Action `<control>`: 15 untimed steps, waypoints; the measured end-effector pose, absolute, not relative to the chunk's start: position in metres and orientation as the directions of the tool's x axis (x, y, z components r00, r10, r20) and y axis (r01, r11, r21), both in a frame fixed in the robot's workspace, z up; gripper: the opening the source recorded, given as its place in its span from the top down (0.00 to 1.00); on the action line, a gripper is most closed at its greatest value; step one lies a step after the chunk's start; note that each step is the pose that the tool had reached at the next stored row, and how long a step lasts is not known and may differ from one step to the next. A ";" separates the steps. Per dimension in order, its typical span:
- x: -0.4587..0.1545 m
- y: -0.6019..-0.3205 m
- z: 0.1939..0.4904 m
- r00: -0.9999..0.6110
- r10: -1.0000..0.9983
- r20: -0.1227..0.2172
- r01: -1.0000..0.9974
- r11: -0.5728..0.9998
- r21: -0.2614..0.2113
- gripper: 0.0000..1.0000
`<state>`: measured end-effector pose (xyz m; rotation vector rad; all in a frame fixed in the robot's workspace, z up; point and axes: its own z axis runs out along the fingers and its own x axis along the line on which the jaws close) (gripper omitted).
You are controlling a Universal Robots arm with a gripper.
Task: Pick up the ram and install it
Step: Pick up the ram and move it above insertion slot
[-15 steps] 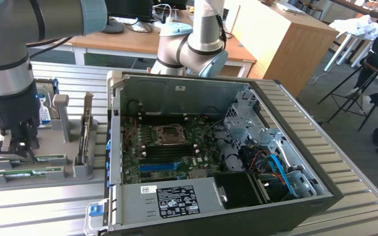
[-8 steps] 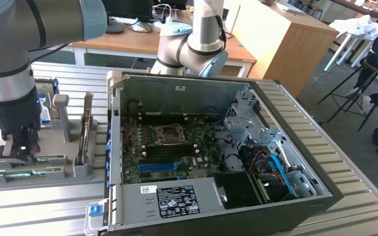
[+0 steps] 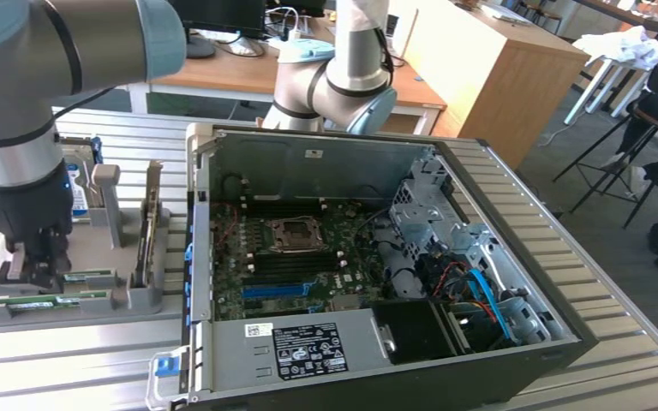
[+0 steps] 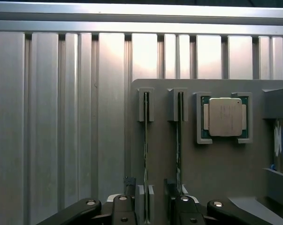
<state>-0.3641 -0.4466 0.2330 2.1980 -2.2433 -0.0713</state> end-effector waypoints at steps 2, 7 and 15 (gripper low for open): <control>-0.364 -0.447 0.231 -0.021 -0.999 -0.032 -0.999 0.020 0.033 0.63; -0.364 -0.448 0.225 -0.021 -0.999 -0.032 -0.999 0.020 0.033 0.63; -0.364 -0.450 0.217 -0.021 -0.999 -0.033 -0.999 0.020 0.033 0.63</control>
